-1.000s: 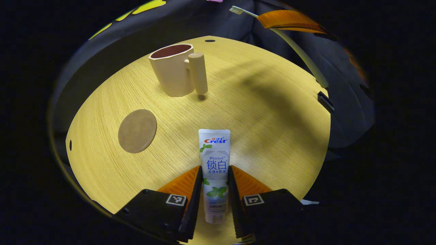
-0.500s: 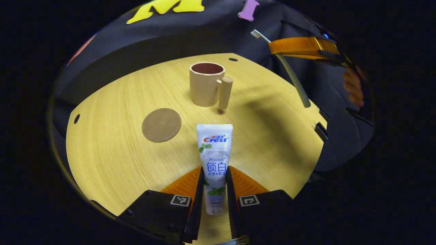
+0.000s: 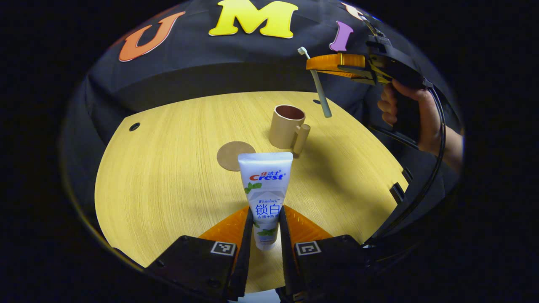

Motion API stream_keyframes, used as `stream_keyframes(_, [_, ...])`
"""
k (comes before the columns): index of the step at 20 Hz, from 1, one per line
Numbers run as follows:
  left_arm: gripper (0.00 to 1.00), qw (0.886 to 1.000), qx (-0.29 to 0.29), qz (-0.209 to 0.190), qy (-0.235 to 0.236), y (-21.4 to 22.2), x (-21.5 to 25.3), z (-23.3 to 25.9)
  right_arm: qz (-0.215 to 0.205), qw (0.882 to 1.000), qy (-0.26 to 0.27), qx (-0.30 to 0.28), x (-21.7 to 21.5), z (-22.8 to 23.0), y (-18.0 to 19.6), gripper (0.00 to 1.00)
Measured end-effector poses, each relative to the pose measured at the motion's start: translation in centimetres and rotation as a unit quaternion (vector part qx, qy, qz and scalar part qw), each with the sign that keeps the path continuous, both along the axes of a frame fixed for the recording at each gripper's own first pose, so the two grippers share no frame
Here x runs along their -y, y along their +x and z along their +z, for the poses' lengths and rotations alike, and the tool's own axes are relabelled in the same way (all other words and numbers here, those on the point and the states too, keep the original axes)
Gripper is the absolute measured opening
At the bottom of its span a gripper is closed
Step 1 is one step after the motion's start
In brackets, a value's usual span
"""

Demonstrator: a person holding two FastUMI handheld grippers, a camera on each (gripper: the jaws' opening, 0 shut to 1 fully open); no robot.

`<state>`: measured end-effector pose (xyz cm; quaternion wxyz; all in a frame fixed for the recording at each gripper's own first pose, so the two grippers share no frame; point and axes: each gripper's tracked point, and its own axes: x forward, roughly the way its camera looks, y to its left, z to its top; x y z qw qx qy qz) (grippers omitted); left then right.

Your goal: Put the toothbrush and toothpaste on the desktop into the cup, then pick up the cup and place it on the coaster on the desktop.

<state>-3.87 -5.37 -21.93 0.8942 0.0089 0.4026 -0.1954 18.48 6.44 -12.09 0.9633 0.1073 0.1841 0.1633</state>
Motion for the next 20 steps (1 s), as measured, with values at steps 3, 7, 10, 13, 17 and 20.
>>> stream_keyframes(3, [0.37,0.999,0.008,0.046,-0.006,-0.1,-1.5,1.1,0.015,1.000,0.016,0.023,-1.1,0.0,2.1,0.00])
stream_keyframes(7, [0.37,0.995,0.020,0.102,-0.012,-0.1,-3.0,2.8,0.014,0.999,0.033,0.040,-1.8,-1.2,5.1,0.00])
stream_keyframes(10, [0.37,0.991,0.028,0.134,-0.005,-0.4,-3.6,4.5,0.012,0.998,0.030,0.045,-1.7,-3.0,6.5,0.00])
stream_keyframes(13, [0.37,0.986,0.040,0.164,0.007,-0.8,-5.3,6.6,0.013,0.998,0.012,0.057,-1.5,-4.9,6.9,0.00])
stream_keyframes(17, [0.37,0.979,0.054,0.197,0.004,-0.4,-6.4,10.1,0.022,0.999,0.001,0.047,-1.6,-7.4,6.0,0.00])
stream_keyframes(20, [0.37,0.973,0.059,0.222,-0.005,0.7,-6.8,11.6,0.020,0.999,-0.008,0.047,-1.0,-8.2,5.3,0.06])
